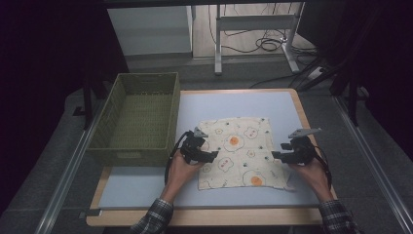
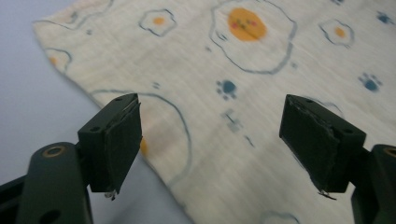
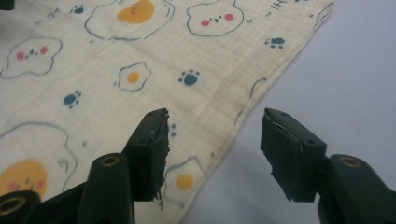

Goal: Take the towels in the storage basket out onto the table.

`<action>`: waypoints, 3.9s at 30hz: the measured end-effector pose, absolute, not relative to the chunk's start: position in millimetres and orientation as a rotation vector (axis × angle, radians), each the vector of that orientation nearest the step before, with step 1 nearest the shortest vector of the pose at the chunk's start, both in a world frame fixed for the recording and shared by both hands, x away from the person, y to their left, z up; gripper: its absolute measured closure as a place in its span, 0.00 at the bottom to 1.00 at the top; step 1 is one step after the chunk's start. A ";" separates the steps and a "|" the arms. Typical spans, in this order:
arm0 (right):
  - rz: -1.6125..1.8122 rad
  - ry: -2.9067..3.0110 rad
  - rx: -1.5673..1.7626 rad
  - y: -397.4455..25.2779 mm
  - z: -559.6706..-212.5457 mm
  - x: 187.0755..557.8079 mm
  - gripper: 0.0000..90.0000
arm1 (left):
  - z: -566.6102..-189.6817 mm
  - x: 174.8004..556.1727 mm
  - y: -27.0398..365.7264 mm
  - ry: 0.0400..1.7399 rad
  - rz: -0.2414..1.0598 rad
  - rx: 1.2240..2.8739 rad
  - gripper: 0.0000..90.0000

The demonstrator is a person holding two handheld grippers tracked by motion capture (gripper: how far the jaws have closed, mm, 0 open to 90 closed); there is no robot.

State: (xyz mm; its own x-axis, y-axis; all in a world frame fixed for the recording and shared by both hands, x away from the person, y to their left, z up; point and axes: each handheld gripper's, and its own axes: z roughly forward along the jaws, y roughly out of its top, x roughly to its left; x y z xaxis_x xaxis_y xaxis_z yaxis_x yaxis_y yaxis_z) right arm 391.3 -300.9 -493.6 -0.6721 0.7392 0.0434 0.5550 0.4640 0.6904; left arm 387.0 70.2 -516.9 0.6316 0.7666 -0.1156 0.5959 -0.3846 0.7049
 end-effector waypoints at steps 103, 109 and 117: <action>1.204 2.380 1.022 -334.8 -488.8 331.5 0.98 | -516.5 318.0 86.7 0.976 0.501 1.988 0.97; 1.219 2.400 1.018 -335.8 -494.0 315.0 0.98 | -521.5 303.3 88.8 0.951 0.486 2.004 0.97; 1.209 2.438 0.995 -331.8 -505.0 298.0 0.98 | -530.9 286.1 94.6 0.942 0.452 2.030 0.97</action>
State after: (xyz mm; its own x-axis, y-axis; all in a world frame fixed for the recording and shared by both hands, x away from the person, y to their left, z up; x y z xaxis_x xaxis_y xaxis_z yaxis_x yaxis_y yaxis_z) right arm 298.0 -331.8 -505.0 -0.7380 0.6701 0.0794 0.4687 0.4244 0.7747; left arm 286.1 94.6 -530.9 0.6534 0.7567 -0.0212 0.4567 -0.3717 0.8082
